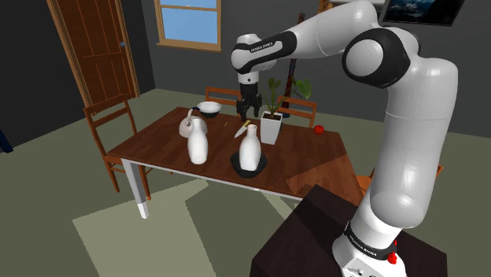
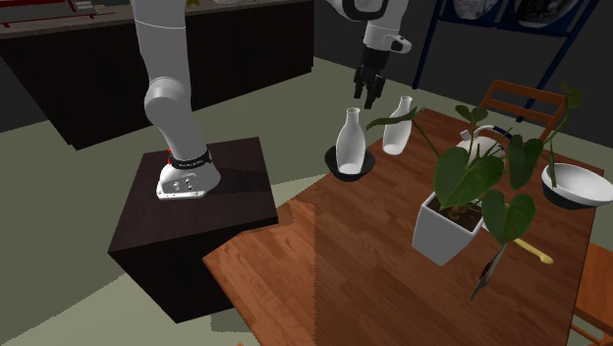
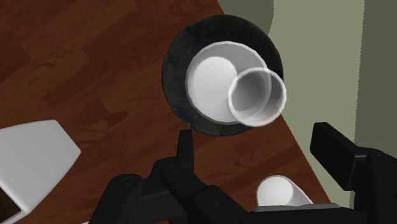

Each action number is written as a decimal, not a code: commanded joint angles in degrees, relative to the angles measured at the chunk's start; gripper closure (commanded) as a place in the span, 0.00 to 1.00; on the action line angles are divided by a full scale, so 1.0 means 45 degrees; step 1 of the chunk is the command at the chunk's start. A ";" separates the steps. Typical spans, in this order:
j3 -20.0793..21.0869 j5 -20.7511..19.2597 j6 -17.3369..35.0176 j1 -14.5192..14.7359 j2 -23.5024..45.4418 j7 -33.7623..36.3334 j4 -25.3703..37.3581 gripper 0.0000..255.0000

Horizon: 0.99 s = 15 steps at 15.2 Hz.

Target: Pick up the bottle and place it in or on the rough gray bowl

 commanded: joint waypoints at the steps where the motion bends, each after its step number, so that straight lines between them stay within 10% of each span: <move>1: 0.0000 0.0000 0.0001 0.0000 -0.0002 0.0000 -0.0001 0.00; 15: 0.0000 0.0022 -0.1656 -0.0013 0.0118 -0.0015 0.1774 0.00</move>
